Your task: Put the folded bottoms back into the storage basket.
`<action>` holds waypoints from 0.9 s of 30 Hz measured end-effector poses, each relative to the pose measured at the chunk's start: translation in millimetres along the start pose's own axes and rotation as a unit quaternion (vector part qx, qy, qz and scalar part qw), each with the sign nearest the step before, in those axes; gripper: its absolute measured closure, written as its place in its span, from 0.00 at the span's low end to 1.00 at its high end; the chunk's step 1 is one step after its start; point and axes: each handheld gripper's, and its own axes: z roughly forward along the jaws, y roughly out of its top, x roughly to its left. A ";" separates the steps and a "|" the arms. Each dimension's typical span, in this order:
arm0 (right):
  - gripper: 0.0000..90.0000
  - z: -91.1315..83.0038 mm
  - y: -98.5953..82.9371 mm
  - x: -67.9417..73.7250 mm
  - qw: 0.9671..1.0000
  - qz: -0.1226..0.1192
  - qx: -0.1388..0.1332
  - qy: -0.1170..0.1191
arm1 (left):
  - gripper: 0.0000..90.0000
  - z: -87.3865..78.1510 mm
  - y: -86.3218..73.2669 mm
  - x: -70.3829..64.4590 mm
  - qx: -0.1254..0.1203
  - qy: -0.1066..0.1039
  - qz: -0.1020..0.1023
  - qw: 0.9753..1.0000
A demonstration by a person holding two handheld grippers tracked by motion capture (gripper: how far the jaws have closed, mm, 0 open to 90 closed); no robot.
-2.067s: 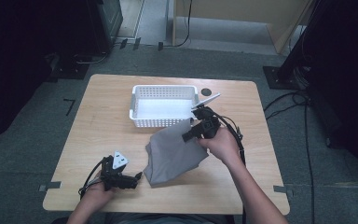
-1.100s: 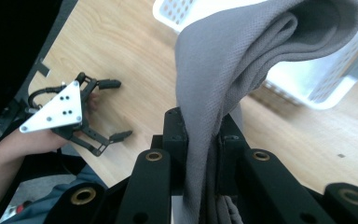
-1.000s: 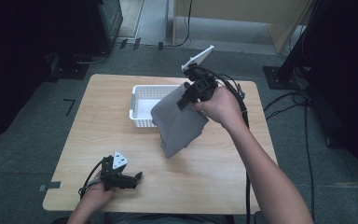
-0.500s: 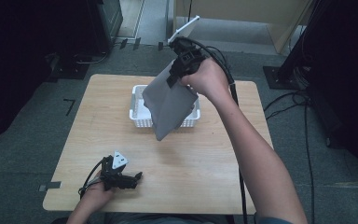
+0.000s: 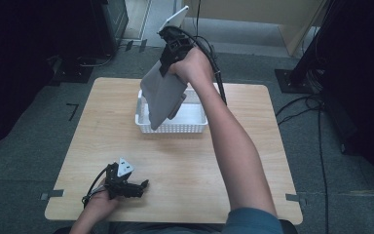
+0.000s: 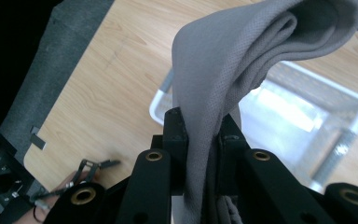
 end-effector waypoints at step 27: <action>0.87 118.0 -36.2 -91.1 0.994 0.097 -0.043 0.024 | 0.00 -0.5 -0.5 -0.4 0.001 -0.001 0.001 1.000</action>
